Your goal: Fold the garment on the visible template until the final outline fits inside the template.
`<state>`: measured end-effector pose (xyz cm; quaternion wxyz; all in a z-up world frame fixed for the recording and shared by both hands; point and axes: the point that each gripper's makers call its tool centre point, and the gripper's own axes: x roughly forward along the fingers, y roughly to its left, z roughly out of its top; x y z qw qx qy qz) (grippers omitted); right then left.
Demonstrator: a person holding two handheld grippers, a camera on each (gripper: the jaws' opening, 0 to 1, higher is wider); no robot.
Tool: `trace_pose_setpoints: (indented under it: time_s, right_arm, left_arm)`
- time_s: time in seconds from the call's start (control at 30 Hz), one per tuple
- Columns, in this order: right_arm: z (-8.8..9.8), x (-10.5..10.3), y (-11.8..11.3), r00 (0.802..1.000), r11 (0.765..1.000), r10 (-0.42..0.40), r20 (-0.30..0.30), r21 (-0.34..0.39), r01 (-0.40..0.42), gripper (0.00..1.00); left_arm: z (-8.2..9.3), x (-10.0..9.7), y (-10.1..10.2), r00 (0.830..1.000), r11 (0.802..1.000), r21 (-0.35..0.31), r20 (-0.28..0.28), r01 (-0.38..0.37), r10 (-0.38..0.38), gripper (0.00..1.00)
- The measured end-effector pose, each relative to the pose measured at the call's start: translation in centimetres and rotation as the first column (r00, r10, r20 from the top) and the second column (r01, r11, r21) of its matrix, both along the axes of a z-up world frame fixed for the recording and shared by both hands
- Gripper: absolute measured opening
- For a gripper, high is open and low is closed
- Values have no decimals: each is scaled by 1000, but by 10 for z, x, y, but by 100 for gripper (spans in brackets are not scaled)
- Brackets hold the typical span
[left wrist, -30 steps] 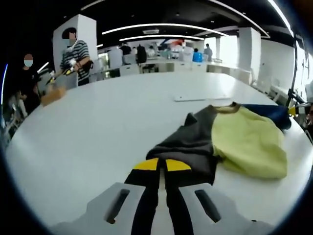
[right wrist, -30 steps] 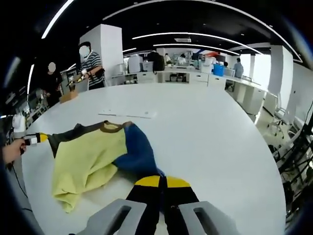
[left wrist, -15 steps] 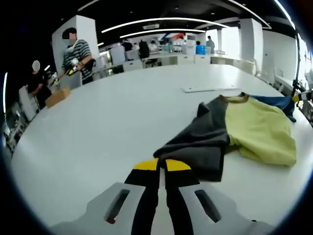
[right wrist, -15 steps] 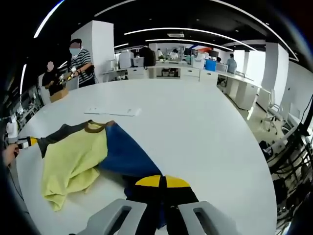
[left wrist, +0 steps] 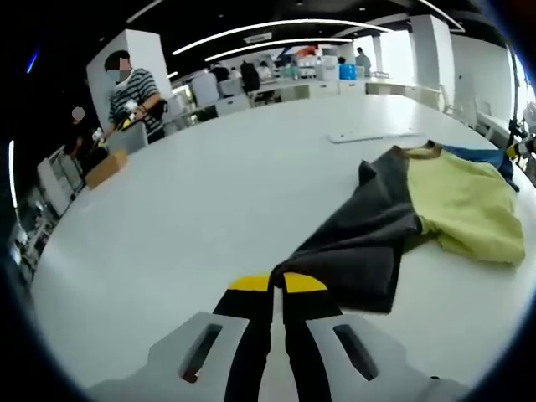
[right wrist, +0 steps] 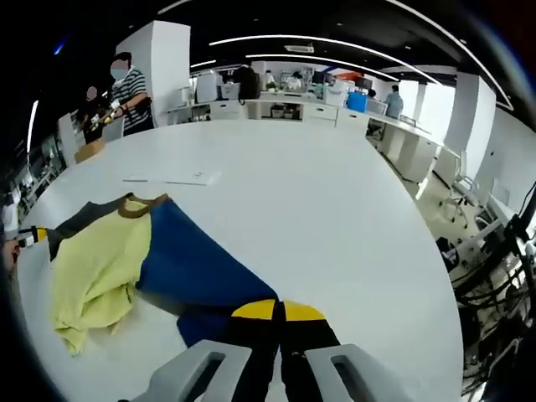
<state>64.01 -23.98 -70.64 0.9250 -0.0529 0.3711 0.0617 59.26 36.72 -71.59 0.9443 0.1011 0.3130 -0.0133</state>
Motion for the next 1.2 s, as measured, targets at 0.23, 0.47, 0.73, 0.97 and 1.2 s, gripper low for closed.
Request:
trace_pose_setpoints:
  time_s: [0.23, 0.47, 0.73, 0.97, 1.2]
  right_arm:
    - [-10, 11, -8, 1000, 1000, 0, -11, -19, -1, 0]
    - [-15, 12, -8, 1000, 1000, -5, -16, -24, 5, 0]
    - [-4, 10, 4, 1000, 999, 14, 20, 47, -15, 12]
    - [7, -3, 20, 996, 990, 79, 29, 112, -82, 36]
    - [17, -20, 34, 989, 974, 143, 39, 170, -147, 51]
  left_arm:
    - [-5, 3, 4, 1000, 1000, 23, -14, 0, 0, 0]
    - [-6, 3, 4, 1000, 999, 35, -14, 2, -2, 0]
    - [4, -4, -2, 999, 998, 40, 11, 39, -40, 14]
    - [19, -10, -18, 994, 996, -20, 67, 91, -89, 39]
    - [31, -19, -32, 984, 986, -81, 108, 148, -139, 59]
